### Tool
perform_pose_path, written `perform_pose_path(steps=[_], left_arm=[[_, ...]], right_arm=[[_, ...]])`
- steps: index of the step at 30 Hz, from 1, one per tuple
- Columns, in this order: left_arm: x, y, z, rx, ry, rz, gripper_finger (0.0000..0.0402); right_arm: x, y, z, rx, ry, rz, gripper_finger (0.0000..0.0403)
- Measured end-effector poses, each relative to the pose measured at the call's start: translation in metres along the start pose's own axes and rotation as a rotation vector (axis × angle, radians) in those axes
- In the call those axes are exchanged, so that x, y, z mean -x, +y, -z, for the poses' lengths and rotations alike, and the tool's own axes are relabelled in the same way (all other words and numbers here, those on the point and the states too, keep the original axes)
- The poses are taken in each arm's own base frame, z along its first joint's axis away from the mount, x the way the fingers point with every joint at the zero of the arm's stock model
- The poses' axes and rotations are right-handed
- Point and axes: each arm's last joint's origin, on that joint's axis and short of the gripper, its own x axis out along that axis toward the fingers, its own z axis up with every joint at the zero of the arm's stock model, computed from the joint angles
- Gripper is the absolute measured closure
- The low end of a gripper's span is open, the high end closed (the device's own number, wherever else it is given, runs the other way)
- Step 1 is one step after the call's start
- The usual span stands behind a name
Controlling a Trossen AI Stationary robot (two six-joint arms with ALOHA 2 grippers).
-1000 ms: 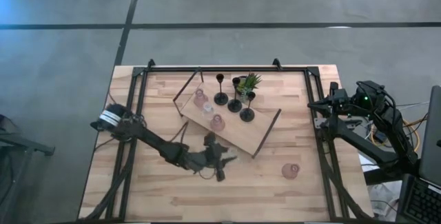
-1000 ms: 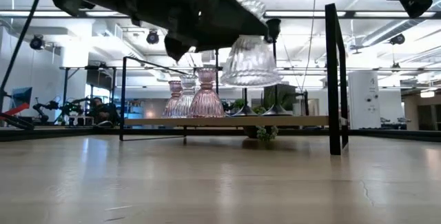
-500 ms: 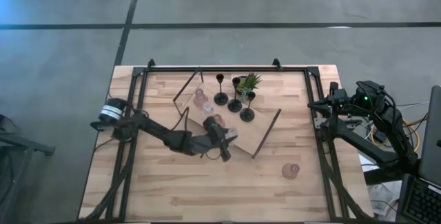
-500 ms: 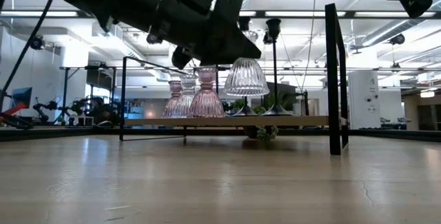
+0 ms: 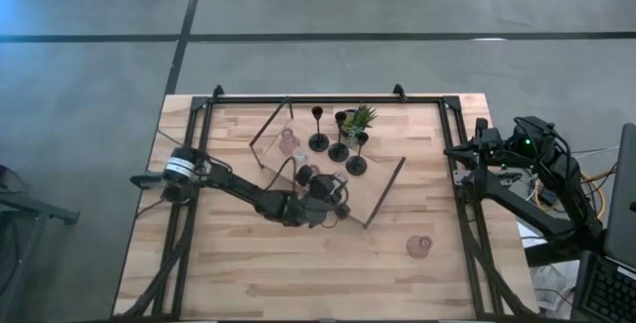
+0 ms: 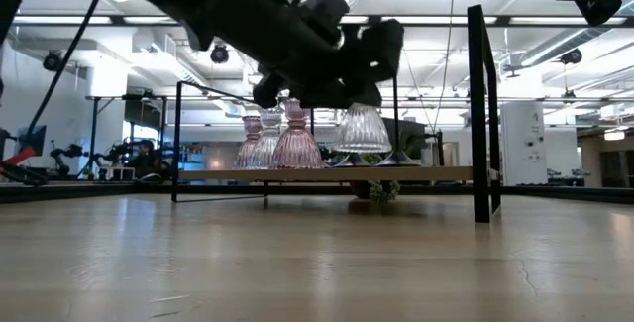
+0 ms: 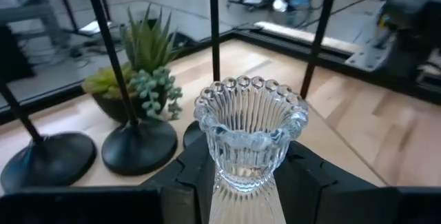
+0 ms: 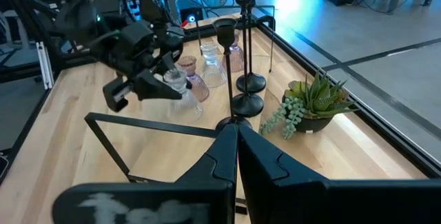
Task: Pick & Place candle stick holders
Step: Put the transparent glass candle holder on the shelf
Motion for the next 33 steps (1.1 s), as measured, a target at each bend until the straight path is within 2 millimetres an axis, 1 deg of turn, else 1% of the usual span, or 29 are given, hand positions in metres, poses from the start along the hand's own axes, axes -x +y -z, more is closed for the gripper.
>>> perform_pose_path(steps=[6, 10, 26, 33], left_arm=[[-0.012, -0.015, 0.003, 0.049, -0.014, -0.099, 0.0280], [-0.016, -0.019, 0.007, 0.047, -0.016, -0.163, 0.0280], [-0.014, -0.012, 0.019, 0.046, 0.018, -0.190, 0.0280], [-0.016, -0.010, 0.019, 0.044, 0.019, -0.197, 0.0280]], right_arm=[[0.000, 0.000, 0.000, 0.000, 0.000, 0.000, 0.0394], [0.000, 0.000, 0.000, 0.000, 0.000, 0.000, 0.0394], [0.000, 0.000, 0.000, 0.000, 0.000, 0.000, 0.0394], [0.000, 0.000, 0.000, 0.000, 0.000, 0.000, 0.0394]])
